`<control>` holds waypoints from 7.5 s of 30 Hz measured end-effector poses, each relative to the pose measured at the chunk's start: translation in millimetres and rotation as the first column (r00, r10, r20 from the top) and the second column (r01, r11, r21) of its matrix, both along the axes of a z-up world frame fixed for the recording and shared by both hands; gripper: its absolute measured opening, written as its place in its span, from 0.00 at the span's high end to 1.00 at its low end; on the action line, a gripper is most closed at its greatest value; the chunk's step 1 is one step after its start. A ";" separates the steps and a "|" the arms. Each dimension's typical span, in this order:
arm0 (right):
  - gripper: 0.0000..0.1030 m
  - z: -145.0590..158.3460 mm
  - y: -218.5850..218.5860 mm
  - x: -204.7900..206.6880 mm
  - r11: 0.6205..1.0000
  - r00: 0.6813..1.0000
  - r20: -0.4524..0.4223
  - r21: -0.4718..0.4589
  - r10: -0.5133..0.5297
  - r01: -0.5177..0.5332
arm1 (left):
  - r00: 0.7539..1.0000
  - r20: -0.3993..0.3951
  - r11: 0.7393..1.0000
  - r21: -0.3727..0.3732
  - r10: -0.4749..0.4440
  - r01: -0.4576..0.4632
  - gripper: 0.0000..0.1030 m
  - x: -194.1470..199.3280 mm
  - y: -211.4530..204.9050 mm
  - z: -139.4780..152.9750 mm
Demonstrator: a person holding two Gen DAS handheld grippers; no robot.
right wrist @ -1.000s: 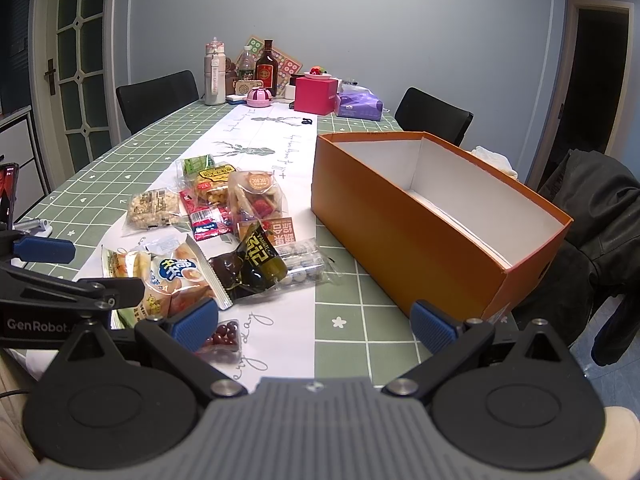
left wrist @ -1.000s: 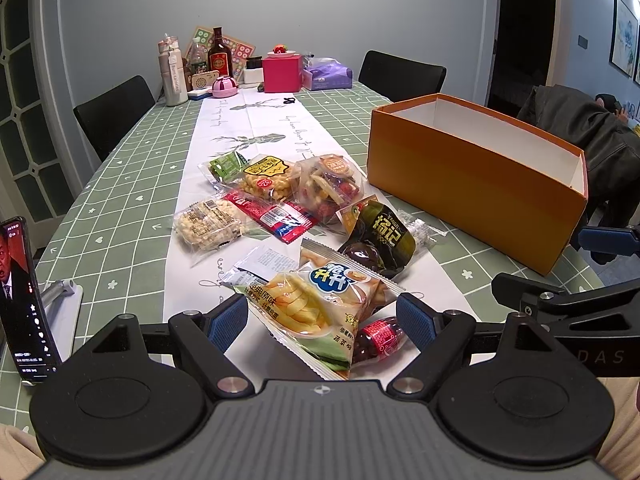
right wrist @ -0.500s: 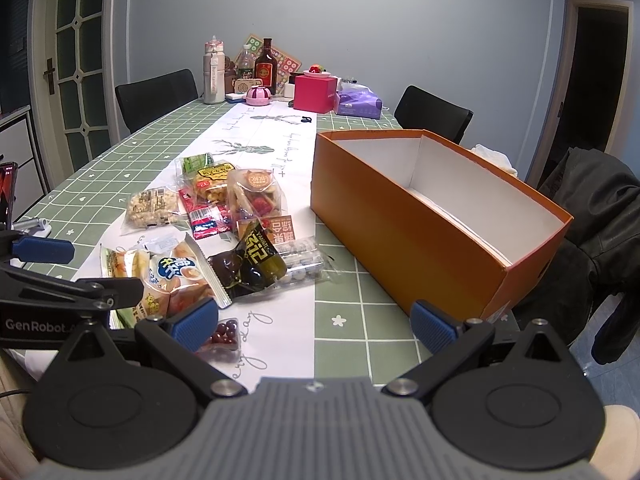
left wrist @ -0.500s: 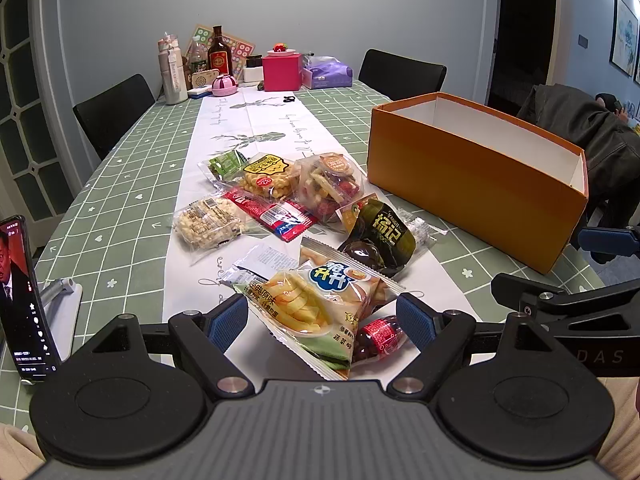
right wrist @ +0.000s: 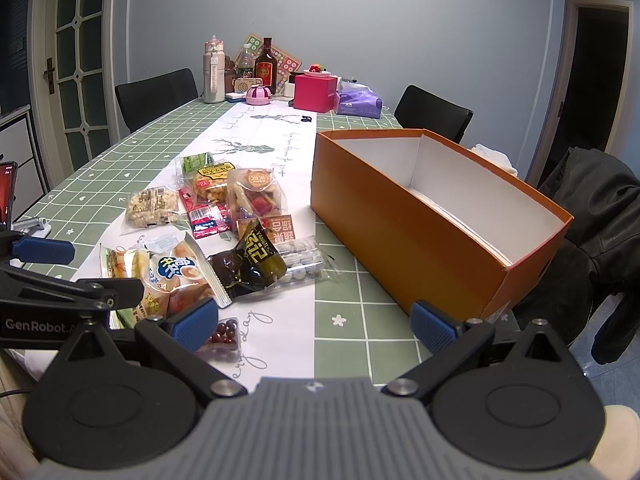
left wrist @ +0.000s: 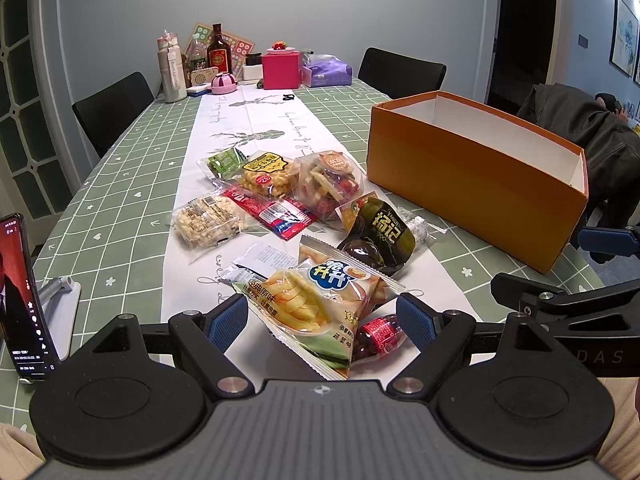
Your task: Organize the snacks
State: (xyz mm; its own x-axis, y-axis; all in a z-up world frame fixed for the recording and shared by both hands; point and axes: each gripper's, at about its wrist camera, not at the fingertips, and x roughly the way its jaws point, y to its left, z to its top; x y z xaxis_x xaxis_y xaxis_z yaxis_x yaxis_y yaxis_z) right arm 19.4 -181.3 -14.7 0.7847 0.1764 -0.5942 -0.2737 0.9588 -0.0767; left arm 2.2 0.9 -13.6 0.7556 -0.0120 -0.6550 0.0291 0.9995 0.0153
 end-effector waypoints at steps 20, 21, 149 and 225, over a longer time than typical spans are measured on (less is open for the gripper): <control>0.26 -37.1 9.8 32.3 0.986 0.983 -0.121 0.111 0.135 -0.122 | 0.981 -0.024 0.981 0.000 -0.194 0.194 0.12 27.3 18.0 -0.2; 0.28 -38.8 10.4 34.8 0.986 0.982 -0.131 0.114 0.136 -0.121 | 0.973 -0.027 0.974 0.010 -0.228 0.228 0.12 31.0 16.7 0.1; 0.71 6.8 -127.6 239.1 0.992 0.939 -0.326 -0.023 0.113 -0.128 | 0.808 -0.375 0.837 0.131 -0.455 0.532 0.23 302.2 -174.7 5.1; 0.30 5.1 40.6 172.5 0.923 0.876 -0.291 0.118 0.385 -0.366 | 0.888 -0.395 0.903 0.248 -0.236 0.350 0.14 157.0 52.0 18.0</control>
State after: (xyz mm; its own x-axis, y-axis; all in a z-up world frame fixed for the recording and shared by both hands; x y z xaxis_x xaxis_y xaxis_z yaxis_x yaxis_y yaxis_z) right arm 192.0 -140.7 -9.6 0.4360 0.4627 -0.7719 -0.6148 0.7795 0.1201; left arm 159.2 52.9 4.4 0.4713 0.0454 -0.8808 0.3805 0.8905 0.2496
